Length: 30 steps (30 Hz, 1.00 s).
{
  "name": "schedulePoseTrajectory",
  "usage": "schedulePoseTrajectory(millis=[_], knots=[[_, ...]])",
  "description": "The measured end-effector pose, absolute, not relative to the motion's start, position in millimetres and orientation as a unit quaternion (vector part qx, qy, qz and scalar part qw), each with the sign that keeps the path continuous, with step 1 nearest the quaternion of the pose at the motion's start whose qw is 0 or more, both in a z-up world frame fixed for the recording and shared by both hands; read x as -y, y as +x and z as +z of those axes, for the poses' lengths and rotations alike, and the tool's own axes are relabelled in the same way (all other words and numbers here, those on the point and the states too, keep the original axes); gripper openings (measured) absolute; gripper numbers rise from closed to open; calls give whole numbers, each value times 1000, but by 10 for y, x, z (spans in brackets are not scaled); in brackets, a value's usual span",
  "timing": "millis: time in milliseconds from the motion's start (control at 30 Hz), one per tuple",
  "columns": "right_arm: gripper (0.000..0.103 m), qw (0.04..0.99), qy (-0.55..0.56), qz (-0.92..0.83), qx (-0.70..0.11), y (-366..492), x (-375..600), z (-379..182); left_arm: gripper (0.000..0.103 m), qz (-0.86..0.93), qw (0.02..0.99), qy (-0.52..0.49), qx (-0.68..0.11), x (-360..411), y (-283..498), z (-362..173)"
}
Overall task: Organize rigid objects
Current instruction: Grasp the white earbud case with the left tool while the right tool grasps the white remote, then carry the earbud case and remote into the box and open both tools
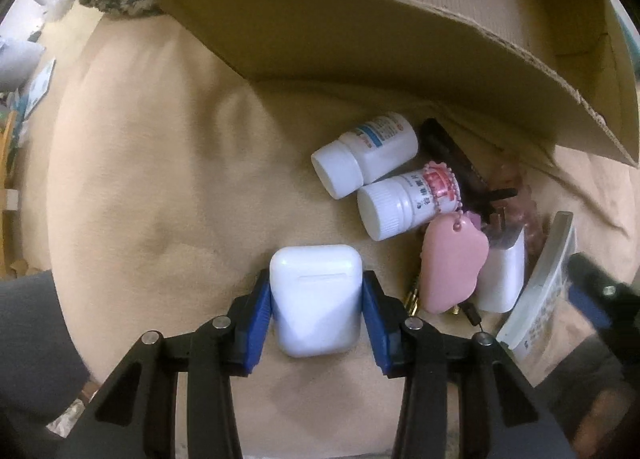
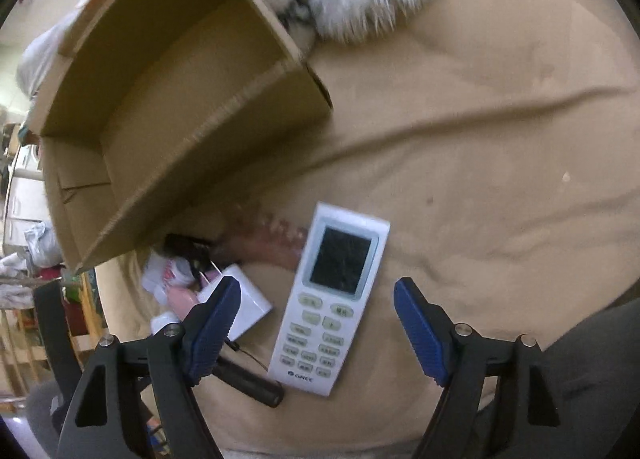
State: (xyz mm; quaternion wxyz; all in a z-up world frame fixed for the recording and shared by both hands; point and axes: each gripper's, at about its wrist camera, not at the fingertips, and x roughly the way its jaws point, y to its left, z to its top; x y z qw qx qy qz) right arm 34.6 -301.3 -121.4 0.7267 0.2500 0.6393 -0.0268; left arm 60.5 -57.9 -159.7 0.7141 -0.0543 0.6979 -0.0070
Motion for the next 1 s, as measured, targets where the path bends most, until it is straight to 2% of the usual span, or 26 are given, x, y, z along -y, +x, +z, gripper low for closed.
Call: schedulePoseTrajectory(millis=[167,200,233,333,633,800,1000], knots=[[69,697,264,-21,-666,355,2972,-1444,39,-2,716,-67,-694,465,594,-1561],[56,693,263,-23,-671,352,2959,-1474,39,1,719,-65,-692,433,617,-1536],[52,695,257,-25,-671,350,2950,-1478,39,6,722,-65,-689,408,611,-1517],[47,713,243,-17,-657,340,2905,-1382,39,19,728,-72,-682,307,524,-1440],[46,773,206,18,-600,207,2817,-922,39,49,752,-84,-652,70,318,-1085],[46,797,208,47,-564,130,2867,-649,39,63,777,-77,-622,-196,238,-594],[46,826,209,85,-517,244,2793,-222,39,71,816,-77,-568,-159,249,-82]])
